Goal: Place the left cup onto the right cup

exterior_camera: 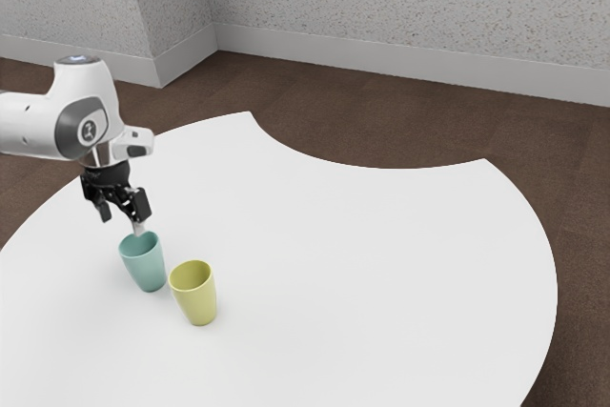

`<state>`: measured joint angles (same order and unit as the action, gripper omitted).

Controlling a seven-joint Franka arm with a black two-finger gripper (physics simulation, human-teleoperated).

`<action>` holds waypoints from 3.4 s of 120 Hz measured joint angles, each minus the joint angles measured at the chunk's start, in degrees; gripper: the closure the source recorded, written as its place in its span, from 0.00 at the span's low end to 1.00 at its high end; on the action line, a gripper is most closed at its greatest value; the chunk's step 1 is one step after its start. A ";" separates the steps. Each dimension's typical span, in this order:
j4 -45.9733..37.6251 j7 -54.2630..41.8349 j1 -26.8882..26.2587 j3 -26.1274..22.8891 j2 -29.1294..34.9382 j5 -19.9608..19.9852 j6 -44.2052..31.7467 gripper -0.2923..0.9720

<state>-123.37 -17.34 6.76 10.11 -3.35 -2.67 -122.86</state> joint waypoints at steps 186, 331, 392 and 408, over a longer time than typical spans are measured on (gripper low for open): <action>-0.23 0.48 1.05 0.00 -4.82 0.13 -3.53 0.40; 0.04 0.53 0.96 -0.03 -5.71 0.30 -3.60 0.67; 0.04 0.54 0.65 -0.09 -5.88 0.30 -4.62 0.75; 0.04 0.54 0.61 -0.09 -5.89 0.30 -4.68 0.77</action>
<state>-123.33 -16.80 7.37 10.02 -9.23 -2.37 -127.55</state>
